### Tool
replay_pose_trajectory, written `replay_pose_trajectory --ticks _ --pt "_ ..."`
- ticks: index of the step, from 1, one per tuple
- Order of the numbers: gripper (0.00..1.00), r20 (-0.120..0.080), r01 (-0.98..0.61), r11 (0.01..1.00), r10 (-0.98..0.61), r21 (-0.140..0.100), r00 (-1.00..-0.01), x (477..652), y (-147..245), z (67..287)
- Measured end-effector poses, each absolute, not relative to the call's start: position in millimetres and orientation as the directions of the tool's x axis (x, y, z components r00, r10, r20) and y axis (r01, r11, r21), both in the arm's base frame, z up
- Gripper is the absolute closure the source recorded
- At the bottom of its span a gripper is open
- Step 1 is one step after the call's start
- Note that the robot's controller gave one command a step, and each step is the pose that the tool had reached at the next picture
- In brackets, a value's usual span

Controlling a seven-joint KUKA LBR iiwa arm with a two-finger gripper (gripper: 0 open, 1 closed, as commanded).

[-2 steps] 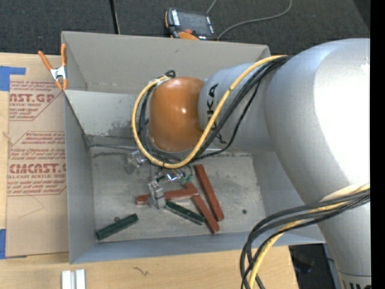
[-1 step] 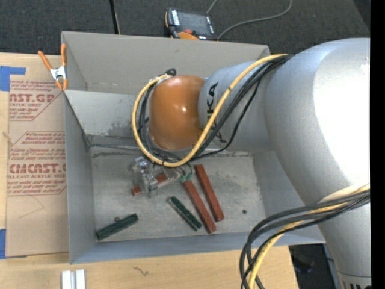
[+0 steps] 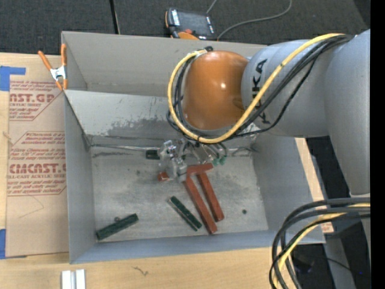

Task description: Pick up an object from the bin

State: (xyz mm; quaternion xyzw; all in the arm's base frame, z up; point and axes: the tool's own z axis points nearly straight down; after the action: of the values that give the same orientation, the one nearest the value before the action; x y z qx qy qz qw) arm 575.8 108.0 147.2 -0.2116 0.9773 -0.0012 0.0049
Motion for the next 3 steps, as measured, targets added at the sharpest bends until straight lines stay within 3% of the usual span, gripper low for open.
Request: replay_pose_trajectory --ticks 1,2,3 --pt "0.00 -0.002 -0.417 0.909 -0.417 0.001 -0.909 573.3 111.4 142.3" --pt "0.00 0.003 -0.291 0.957 -0.291 0.003 -0.957 565.2 135.4 85.3" --pt "0.00 -0.003 -0.804 0.595 -0.804 0.000 -0.595 572.7 91.3 70.2"
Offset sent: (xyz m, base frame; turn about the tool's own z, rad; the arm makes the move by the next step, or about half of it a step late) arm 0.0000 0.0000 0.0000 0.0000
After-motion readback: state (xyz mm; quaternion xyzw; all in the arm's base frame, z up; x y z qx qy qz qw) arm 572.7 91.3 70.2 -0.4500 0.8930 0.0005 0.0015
